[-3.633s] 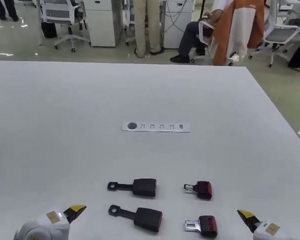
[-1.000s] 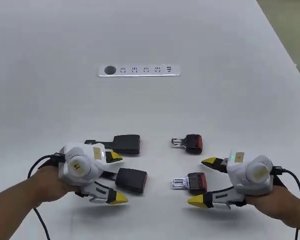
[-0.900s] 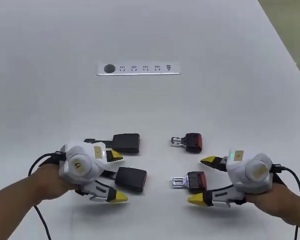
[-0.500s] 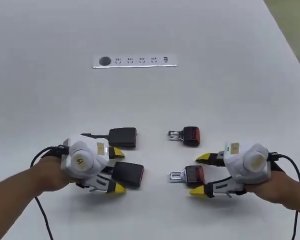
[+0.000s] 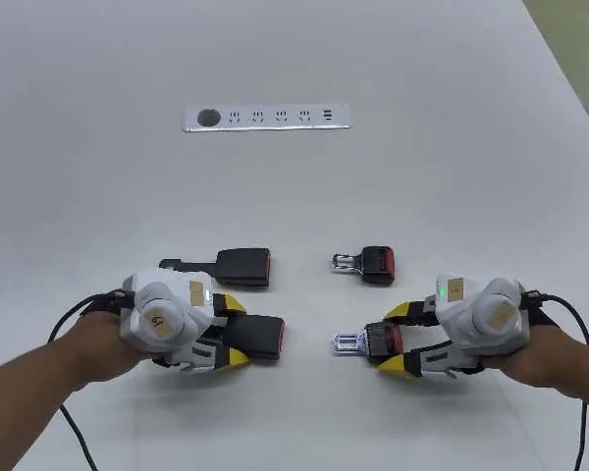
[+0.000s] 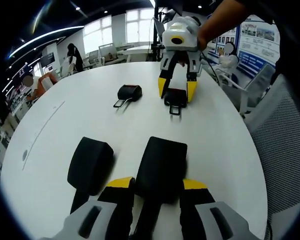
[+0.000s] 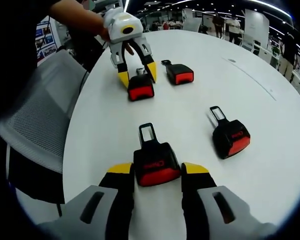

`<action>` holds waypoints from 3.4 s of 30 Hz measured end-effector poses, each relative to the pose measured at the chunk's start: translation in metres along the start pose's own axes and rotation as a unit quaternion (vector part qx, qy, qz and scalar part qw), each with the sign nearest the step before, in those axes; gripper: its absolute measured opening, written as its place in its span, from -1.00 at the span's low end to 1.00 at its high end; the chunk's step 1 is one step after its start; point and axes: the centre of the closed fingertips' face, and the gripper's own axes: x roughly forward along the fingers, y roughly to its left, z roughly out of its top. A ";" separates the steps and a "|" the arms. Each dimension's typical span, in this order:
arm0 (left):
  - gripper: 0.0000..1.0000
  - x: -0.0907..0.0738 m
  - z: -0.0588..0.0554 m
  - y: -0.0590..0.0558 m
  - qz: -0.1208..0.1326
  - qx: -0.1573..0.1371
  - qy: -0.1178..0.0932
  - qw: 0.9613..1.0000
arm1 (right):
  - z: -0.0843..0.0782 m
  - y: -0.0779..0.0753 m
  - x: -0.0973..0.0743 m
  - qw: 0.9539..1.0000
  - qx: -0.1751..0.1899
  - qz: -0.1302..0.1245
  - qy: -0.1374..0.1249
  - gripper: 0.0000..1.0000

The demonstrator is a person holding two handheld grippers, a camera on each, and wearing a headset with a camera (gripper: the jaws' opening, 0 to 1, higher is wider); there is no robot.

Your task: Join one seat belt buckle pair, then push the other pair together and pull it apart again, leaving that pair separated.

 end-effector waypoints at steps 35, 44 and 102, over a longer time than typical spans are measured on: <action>-0.30 0.000 0.001 -0.001 0.002 0.002 0.034 0.999 | 0.000 -0.006 0.006 0.995 -0.018 -0.001 0.096 -0.33; -0.30 0.001 0.000 0.000 0.001 0.002 0.041 0.999 | 0.011 -0.005 0.014 0.995 -0.020 -0.003 0.098 -0.32; -0.34 0.001 0.001 -0.003 -0.011 0.018 0.062 0.998 | 0.065 0.010 0.062 0.998 -0.035 0.009 0.044 -0.36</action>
